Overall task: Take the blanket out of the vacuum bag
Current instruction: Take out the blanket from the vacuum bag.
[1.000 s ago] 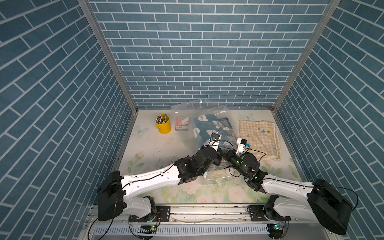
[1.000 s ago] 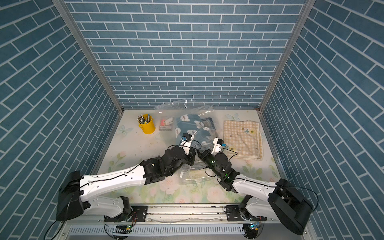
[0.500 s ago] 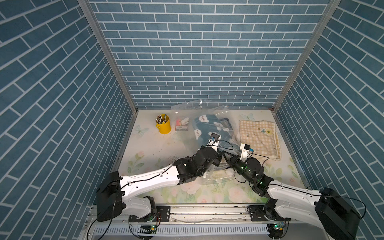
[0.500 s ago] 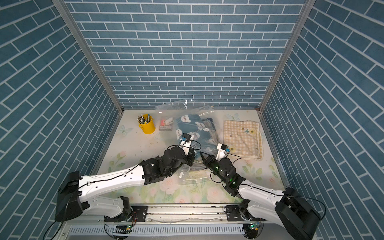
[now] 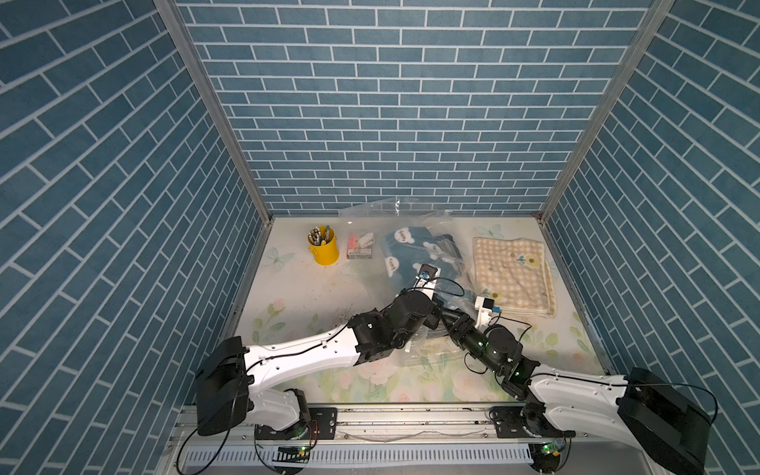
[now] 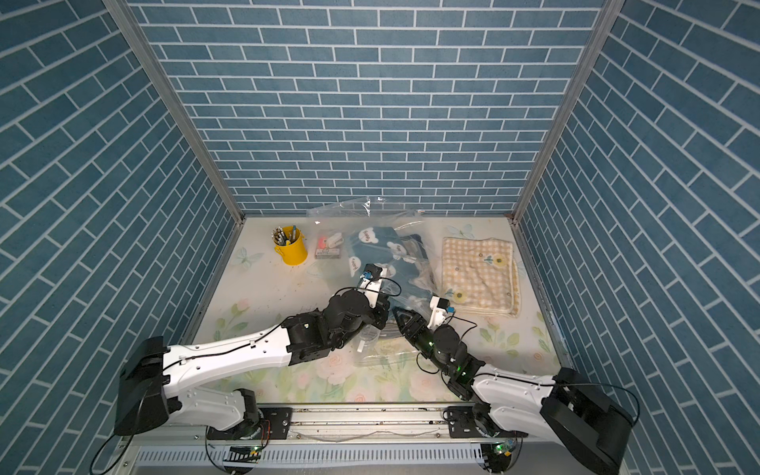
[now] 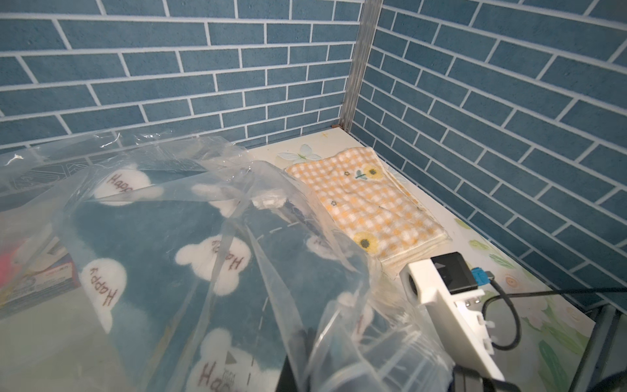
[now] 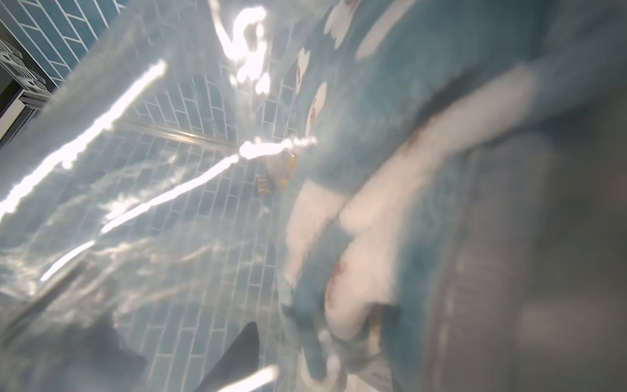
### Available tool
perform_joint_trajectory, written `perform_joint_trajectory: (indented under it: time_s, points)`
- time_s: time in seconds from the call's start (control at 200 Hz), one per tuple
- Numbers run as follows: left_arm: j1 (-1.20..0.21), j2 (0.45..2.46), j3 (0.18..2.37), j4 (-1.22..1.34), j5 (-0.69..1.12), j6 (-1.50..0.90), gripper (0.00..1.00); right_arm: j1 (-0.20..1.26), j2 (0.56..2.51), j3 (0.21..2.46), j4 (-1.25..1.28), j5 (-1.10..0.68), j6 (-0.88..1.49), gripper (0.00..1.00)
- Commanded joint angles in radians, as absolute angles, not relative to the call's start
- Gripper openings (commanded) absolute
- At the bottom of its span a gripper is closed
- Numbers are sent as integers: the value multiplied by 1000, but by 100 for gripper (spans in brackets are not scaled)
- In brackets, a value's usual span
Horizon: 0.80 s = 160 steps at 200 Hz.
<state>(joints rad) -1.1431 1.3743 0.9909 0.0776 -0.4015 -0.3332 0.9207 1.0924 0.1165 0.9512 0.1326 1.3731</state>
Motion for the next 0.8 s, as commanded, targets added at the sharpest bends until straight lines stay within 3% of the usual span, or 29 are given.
perform_joint_trajectory:
  time_s: [0.0, 0.225, 0.795]
  points:
    - [-1140, 1388, 1017, 108, -382, -348, 0, 942, 1139, 117, 1085, 170, 1418, 64]
    - [-1141, 1385, 1006, 129, -369, -352, 0, 952, 1193, 134, 1124, 212, 1400, 71]
    - [-1141, 1393, 1002, 149, -362, -348, 0, 953, 1450, 275, 1253, 301, 1410, 70]
